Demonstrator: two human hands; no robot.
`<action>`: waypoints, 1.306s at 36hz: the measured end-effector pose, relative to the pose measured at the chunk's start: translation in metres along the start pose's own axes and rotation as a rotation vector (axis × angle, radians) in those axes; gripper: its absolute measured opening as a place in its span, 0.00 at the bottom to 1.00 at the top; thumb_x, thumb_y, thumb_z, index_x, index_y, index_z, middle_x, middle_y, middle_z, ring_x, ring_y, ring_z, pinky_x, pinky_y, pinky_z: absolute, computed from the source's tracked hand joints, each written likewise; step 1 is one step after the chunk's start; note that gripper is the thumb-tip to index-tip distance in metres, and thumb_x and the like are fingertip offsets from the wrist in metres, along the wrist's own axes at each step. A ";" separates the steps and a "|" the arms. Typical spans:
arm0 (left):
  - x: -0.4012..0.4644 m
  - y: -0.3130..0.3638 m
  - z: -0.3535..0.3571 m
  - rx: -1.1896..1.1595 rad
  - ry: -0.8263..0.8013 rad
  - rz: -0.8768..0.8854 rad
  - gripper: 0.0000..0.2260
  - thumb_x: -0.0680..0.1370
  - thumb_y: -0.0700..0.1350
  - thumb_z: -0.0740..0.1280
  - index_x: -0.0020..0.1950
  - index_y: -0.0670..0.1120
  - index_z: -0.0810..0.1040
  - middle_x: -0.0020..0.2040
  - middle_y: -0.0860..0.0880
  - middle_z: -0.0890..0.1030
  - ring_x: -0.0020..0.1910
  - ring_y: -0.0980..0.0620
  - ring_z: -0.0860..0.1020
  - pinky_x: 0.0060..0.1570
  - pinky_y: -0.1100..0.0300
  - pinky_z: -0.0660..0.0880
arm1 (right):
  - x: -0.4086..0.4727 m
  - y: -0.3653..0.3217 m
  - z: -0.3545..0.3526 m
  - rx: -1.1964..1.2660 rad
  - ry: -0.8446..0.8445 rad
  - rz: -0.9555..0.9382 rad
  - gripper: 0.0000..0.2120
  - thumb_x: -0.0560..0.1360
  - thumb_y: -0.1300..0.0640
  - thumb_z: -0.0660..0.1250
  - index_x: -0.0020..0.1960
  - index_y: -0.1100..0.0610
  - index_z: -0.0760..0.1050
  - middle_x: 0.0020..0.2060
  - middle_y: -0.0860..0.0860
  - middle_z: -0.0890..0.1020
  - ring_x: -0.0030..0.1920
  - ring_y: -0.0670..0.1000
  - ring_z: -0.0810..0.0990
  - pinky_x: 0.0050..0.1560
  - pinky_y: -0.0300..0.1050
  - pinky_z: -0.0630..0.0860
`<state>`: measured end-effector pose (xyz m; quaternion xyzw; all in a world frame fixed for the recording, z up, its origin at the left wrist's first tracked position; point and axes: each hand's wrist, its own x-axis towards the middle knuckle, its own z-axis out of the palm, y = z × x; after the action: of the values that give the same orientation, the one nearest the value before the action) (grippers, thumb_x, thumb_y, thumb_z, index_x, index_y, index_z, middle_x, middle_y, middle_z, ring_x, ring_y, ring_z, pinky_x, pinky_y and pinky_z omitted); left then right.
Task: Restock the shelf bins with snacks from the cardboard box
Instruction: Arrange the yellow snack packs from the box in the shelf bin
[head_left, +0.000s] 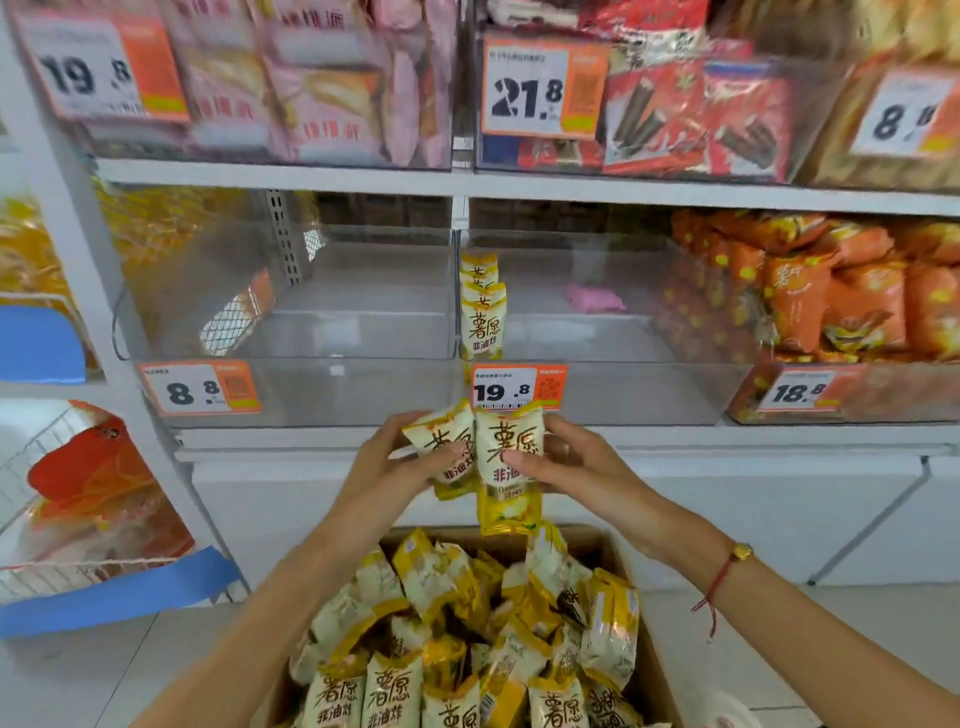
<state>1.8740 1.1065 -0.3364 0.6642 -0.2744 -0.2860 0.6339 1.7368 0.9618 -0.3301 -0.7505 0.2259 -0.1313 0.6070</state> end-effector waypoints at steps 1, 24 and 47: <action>0.005 0.009 0.001 0.030 -0.001 0.053 0.15 0.74 0.42 0.70 0.61 0.48 0.75 0.54 0.50 0.81 0.45 0.61 0.82 0.45 0.67 0.78 | 0.002 -0.006 -0.005 0.010 0.026 -0.027 0.17 0.74 0.54 0.70 0.63 0.50 0.75 0.55 0.47 0.83 0.52 0.43 0.82 0.51 0.35 0.78; 0.158 0.087 0.032 1.414 -0.064 0.658 0.21 0.73 0.61 0.68 0.62 0.53 0.73 0.64 0.51 0.75 0.67 0.50 0.67 0.66 0.57 0.56 | 0.084 -0.056 -0.107 -0.117 0.393 -0.356 0.17 0.71 0.56 0.74 0.58 0.55 0.76 0.51 0.46 0.83 0.50 0.39 0.81 0.47 0.30 0.76; 0.174 0.082 0.051 1.754 -0.287 0.605 0.41 0.76 0.60 0.65 0.79 0.46 0.45 0.79 0.46 0.47 0.78 0.49 0.50 0.75 0.55 0.46 | 0.092 -0.039 -0.108 -0.066 0.422 -0.308 0.19 0.70 0.58 0.75 0.59 0.58 0.76 0.51 0.50 0.83 0.51 0.45 0.81 0.43 0.30 0.77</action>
<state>1.9559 0.9408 -0.2619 0.7635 -0.6286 0.1207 -0.0858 1.7721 0.8307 -0.2744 -0.7516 0.2346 -0.3682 0.4944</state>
